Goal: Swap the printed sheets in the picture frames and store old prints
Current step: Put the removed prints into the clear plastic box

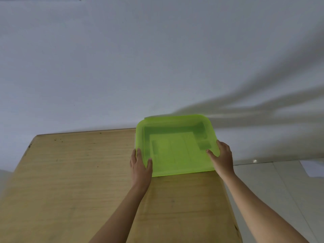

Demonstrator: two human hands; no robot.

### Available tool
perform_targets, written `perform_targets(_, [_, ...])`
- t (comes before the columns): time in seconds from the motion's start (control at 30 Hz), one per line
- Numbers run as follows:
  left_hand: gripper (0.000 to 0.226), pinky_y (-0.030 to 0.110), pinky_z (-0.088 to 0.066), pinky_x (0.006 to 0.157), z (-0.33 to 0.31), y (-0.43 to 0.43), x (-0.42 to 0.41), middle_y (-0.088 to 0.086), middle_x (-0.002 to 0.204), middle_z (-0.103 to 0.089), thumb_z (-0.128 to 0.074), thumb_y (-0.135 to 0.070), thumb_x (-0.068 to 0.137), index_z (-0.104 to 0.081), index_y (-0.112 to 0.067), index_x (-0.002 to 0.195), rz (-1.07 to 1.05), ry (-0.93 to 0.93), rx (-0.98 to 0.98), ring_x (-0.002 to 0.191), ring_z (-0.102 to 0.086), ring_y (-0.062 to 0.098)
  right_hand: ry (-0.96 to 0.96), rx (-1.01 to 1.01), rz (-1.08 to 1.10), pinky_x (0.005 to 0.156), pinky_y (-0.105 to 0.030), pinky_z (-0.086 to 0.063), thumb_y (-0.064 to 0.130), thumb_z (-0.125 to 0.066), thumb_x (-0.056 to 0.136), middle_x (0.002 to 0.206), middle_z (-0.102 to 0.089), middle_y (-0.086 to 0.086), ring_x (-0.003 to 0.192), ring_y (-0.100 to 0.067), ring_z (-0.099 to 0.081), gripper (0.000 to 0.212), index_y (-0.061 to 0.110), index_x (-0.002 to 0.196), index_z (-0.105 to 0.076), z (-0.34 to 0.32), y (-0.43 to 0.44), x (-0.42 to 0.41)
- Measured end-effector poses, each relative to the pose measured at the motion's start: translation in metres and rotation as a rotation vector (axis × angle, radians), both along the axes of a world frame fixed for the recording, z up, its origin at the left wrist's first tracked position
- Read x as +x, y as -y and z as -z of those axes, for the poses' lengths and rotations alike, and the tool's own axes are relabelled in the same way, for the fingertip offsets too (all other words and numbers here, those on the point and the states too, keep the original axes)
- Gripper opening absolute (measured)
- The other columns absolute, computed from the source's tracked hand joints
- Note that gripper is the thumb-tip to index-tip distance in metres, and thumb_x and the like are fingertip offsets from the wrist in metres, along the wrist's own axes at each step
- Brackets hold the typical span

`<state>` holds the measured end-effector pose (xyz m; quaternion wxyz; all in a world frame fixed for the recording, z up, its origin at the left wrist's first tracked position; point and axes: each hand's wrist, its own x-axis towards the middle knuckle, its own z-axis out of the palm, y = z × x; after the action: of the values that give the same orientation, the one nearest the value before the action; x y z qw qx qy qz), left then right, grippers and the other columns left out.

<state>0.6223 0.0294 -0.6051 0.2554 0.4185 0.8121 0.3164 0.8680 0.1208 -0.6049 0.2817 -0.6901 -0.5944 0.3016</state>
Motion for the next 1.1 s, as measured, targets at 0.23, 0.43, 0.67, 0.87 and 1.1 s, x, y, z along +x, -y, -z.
perform_targets(0.23, [0.064,0.032,-0.026,0.111,0.003,0.012,-0.008,0.011,0.145,-0.031,-0.06,-0.025,0.089,-0.031,-0.001,0.141,-0.047,0.022,0.073,0.135,-0.029,0.024,-0.101,0.054,0.05,0.095,-0.032,-0.039,0.012,-0.066,0.083,0.123,-0.05,-0.013,0.115,-0.026,-0.05,0.044,0.005,0.125,-0.053,0.004,0.004,0.01])
perform_targets(0.43, [0.073,0.036,-0.031,0.105,0.004,0.004,-0.021,0.016,0.138,-0.039,-0.064,-0.033,0.085,-0.029,-0.006,0.143,-0.082,0.071,0.057,0.13,-0.035,0.028,-0.1,0.036,0.073,0.089,-0.027,-0.037,0.02,-0.064,0.086,0.121,-0.052,-0.016,0.111,-0.026,-0.052,0.045,0.005,0.127,-0.052,0.007,-0.003,0.006])
perform_targets(0.67, [0.066,0.034,-0.036,0.099,0.007,-0.002,-0.034,0.011,0.131,-0.043,-0.06,-0.031,0.088,-0.029,-0.019,0.145,-0.054,0.18,0.059,0.121,-0.044,0.025,-0.14,-0.036,0.066,0.092,-0.03,-0.04,0.05,-0.057,0.083,0.119,-0.06,-0.01,0.114,-0.022,-0.054,0.058,0.017,0.13,-0.052,0.014,-0.008,0.007])
perform_targets(0.87, [0.054,0.03,-0.034,0.099,0.019,-0.007,-0.041,0.009,0.131,-0.047,-0.053,-0.023,0.093,-0.032,-0.024,0.143,-0.05,0.276,0.115,0.122,-0.044,0.02,-0.227,-0.073,0.05,0.093,-0.024,-0.033,0.029,-0.059,0.089,0.122,-0.05,-0.006,0.114,-0.019,-0.046,0.055,0.02,0.14,-0.039,0.015,0.0,0.011])
perform_targets(1.1, [0.053,0.03,-0.037,0.097,0.025,-0.007,-0.041,0.007,0.132,-0.048,-0.054,-0.025,0.093,-0.034,-0.024,0.142,-0.048,0.261,0.137,0.121,-0.045,0.02,-0.19,-0.038,0.083,0.079,-0.023,-0.031,0.029,-0.057,0.09,0.102,-0.043,-0.01,0.101,-0.025,-0.048,0.054,0.017,0.139,-0.039,0.017,-0.006,0.004])
